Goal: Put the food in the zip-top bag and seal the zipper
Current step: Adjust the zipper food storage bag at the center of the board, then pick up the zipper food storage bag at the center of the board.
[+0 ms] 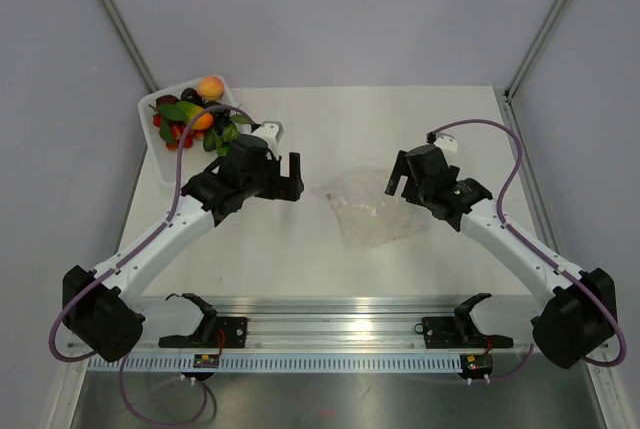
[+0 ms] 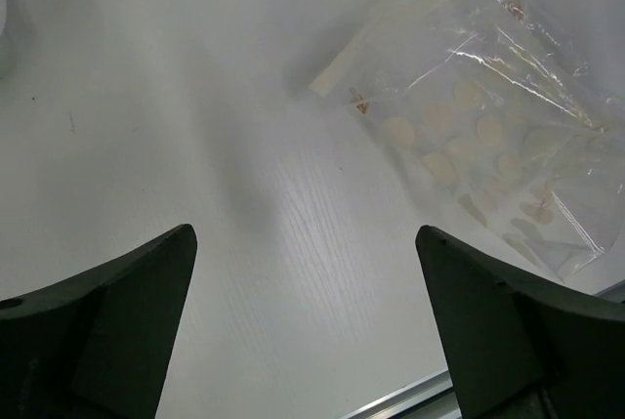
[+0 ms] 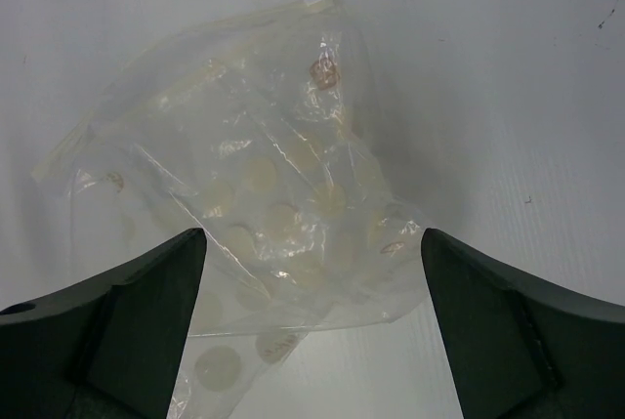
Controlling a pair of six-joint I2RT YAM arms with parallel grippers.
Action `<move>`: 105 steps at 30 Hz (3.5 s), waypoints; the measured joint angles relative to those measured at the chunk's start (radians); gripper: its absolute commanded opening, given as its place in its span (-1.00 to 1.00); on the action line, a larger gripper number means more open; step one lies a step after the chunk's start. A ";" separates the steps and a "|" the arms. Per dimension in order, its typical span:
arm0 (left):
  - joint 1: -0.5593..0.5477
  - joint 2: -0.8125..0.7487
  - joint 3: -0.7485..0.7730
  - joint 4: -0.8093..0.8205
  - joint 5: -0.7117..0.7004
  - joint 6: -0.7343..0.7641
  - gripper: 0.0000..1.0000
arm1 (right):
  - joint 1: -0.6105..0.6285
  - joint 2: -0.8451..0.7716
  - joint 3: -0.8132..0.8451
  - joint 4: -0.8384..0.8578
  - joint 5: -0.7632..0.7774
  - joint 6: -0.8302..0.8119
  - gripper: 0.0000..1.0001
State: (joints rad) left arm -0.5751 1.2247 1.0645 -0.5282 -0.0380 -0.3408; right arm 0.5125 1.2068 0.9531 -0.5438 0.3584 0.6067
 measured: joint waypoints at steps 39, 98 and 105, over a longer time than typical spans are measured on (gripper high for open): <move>0.012 0.757 0.475 0.148 0.438 -0.035 0.98 | 0.015 -0.391 -0.238 -0.157 -0.185 0.145 0.99; 0.510 -0.386 -0.202 -0.247 0.019 -0.322 0.98 | 0.554 0.952 0.905 -0.419 0.389 -0.319 0.99; 0.525 -0.390 -0.235 -0.238 0.020 -0.322 0.98 | 0.554 1.001 0.905 -0.414 0.420 -0.362 0.99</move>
State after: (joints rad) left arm -0.0505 0.8345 0.8291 -0.7658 -0.0181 -0.6624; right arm 1.0668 2.2078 1.8584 -0.9577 0.7784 0.2443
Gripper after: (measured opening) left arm 0.988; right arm 0.993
